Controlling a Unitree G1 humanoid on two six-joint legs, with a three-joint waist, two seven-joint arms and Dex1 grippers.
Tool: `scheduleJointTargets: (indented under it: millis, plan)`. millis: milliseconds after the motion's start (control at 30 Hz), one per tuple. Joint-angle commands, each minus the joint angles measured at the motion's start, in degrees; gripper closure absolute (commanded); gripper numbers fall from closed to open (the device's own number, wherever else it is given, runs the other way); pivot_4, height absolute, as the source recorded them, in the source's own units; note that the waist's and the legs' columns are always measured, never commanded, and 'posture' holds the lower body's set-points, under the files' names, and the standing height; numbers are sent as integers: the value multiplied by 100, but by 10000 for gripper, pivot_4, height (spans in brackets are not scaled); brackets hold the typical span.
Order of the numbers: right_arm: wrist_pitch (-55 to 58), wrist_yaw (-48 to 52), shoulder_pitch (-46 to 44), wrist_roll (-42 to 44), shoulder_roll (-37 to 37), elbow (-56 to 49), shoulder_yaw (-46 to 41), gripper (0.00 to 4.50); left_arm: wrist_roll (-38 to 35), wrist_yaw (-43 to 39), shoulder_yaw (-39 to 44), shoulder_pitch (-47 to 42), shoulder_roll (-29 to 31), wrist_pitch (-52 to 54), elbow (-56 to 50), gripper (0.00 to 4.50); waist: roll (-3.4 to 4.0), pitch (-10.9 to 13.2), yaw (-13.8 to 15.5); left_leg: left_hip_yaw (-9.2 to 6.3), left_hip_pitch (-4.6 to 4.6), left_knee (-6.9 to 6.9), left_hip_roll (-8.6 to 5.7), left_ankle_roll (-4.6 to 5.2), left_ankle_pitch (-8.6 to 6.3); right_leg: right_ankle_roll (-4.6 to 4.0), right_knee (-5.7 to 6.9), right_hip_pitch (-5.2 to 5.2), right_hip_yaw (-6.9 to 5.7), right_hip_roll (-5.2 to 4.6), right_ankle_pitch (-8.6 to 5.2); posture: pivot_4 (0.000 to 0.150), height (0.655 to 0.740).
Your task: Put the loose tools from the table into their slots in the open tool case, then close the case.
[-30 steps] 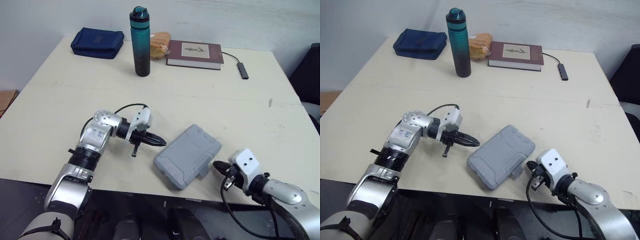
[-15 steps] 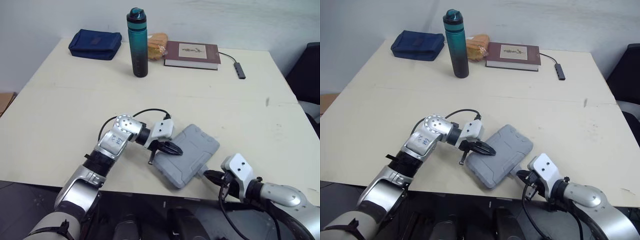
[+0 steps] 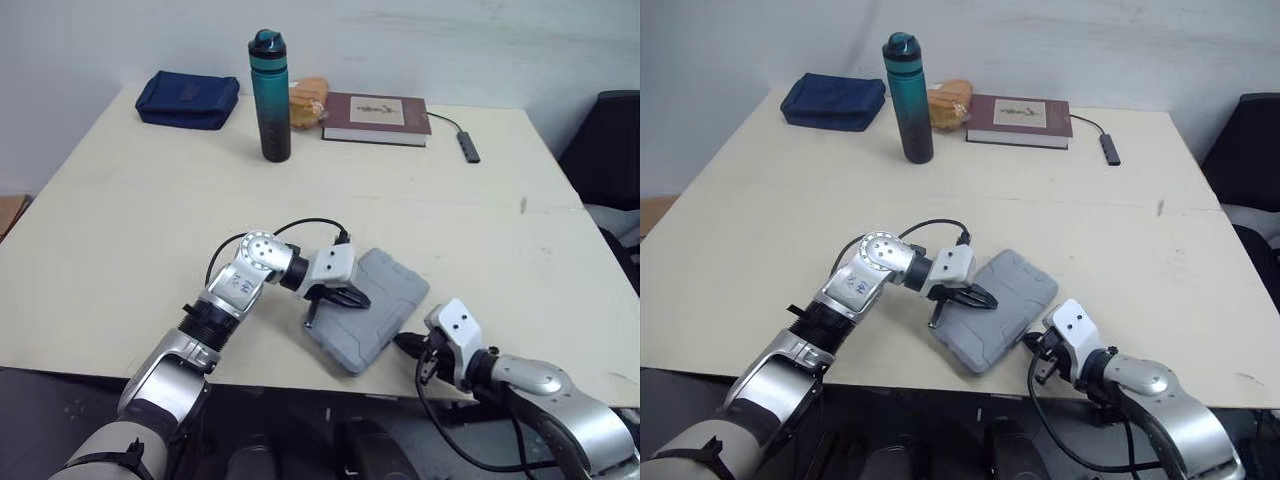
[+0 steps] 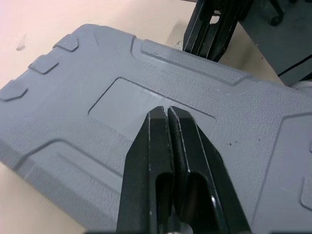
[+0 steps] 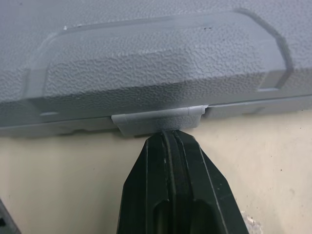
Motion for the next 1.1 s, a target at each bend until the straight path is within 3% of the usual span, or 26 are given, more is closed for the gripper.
scheduleJointTargets:
  millis: [33, 433, 633, 733, 833, 967, 1000, 1100]
  plan:
    - [-182, 90, -309, 181, 171, -195, 22, 45000, 325, 16, -297, 201, 14, 130, 192, 44541, 1, 0, -24, 0, 0, -1, 1, -2, 1, -1, 1, -1, 0, 1, 0, 1500, 7377]
    - [-366, 335, -840, -37, 392, 268, 330, 45000, 391, 85, -362, 225, -161, 102, 239, 44541, -10, -16, -47, 0, 3, -3, 5, -14, 9, -5, 2, -1, 0, 3, 2, 1500, 7377]
    - [-350, 578, -517, -8, -40, -123, 9, 45000, 146, -1, -64, 354, 42, 382, 64, 44541, 1, -15, -46, -1, 0, -15, 9, -17, 9, -10, 2, -11, -1, 7, -1, 1500, 7377]
    - [-350, 977, -82, 267, -546, -645, -547, 35253, -506, -398, 441, 522, 507, 1159, -552, 36624, 4, -14, -46, -4, -1, -17, 10, -18, 8, -10, 0, -10, -2, 7, -1, 1500, 7377]
    - [-351, 1408, 321, 594, -991, -970, -1224, 20508, -949, -521, 875, 701, 986, 1699, -1066, 23270, 6, -12, -31, -6, -2, -17, 10, -20, 9, -10, -2, -9, -5, 5, -2, 1500, 7377]
    - [-168, 2221, 838, 1398, -1551, -1192, -2803, 907, -1718, -820, 1708, 1063, 1917, 2441, -1744, 5374, 21, 6, -25, -6, -6, -15, 8, -20, 8, -8, -4, -10, -5, -1, -1, 1500, 7377]
    - [-97, 2501, 964, 1622, -1705, -1150, -3336, 0, -1966, -922, 2021, 1191, 2247, 2673, -1910, 464, 16, 13, -18, -6, -7, -16, 9, -19, 8, -8, -6, -12, -6, 0, -1, 1500, 7377]
    - [135, 3352, 1241, 1956, -2188, -759, -4916, 0, -2502, -1143, 3037, 1611, 3304, 3223, -2203, 131, 14, 56, -20, -12, -11, -17, 9, -19, 7, -8, -11, -11, -13, -3, -1, 1500, 7377]
